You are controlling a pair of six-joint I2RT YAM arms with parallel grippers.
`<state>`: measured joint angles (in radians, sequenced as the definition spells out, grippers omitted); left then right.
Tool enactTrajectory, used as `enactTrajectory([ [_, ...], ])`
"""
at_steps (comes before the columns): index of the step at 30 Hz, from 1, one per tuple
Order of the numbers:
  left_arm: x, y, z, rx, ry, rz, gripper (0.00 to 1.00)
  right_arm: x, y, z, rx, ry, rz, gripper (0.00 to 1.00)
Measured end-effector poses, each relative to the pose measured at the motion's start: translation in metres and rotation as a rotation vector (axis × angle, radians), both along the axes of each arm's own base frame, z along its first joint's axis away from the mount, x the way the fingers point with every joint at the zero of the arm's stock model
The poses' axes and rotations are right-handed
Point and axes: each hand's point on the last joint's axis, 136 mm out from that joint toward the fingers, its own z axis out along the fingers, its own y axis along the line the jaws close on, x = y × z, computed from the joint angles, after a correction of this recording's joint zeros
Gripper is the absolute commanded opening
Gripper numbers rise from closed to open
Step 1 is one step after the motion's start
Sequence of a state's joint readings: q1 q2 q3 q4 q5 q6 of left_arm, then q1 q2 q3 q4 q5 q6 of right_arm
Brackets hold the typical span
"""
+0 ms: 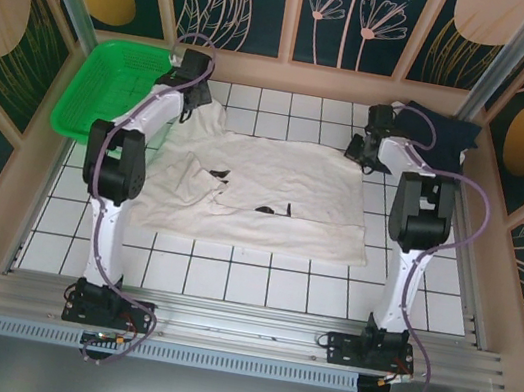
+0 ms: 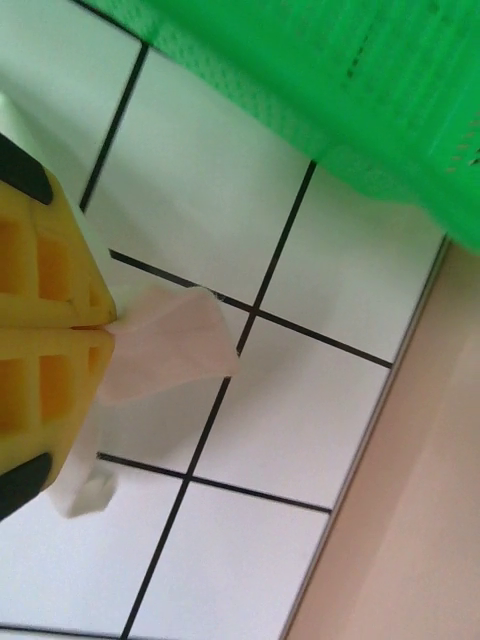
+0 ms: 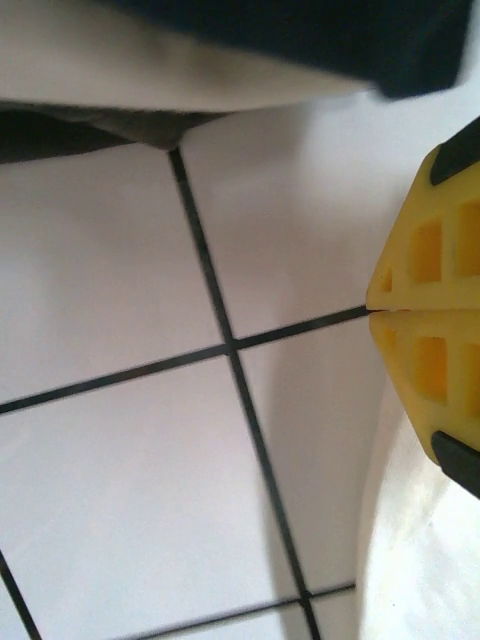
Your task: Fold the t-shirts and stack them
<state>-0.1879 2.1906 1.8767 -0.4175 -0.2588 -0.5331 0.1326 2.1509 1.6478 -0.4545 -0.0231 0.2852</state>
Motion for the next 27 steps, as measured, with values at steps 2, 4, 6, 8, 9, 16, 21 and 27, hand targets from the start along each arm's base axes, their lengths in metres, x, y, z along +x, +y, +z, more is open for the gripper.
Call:
enactTrajectory([
  [2, -0.012, 0.002, 0.013, -0.001, -0.016, -0.008, 0.00, -0.009, 0.001, 0.009, 0.013, -0.016, 0.008, 0.00],
  [4, -0.026, 0.003, 0.020, -0.003, -0.022, -0.015, 0.00, -0.020, 0.002, 0.015, 0.024, -0.025, 0.022, 0.00],
  [6, -0.044, 0.006, 0.025, -0.007, -0.024, -0.021, 0.00, -0.033, 0.002, 0.019, 0.030, -0.030, 0.033, 0.00],
  [8, -0.063, 0.009, 0.027, -0.011, -0.027, -0.024, 0.00, -0.045, 0.002, 0.021, 0.039, -0.032, 0.038, 0.00],
  [9, -0.077, 0.010, 0.027, -0.014, -0.026, -0.027, 0.00, -0.052, 0.002, 0.021, 0.045, -0.033, 0.040, 0.00],
  [16, -0.154, 0.023, 0.051, -0.060, -0.112, -0.017, 0.00, -0.099, -0.009, 0.011, 0.102, -0.018, 0.026, 0.00],
  [21, -0.188, 0.029, 0.049, -0.101, -0.167, 0.008, 0.00, -0.117, -0.015, 0.002, 0.124, -0.005, 0.006, 0.00],
  [27, -0.224, 0.034, -0.007, -0.123, -0.060, 0.040, 0.00, -0.131, -0.015, -0.012, 0.149, 0.023, -0.007, 0.01],
])
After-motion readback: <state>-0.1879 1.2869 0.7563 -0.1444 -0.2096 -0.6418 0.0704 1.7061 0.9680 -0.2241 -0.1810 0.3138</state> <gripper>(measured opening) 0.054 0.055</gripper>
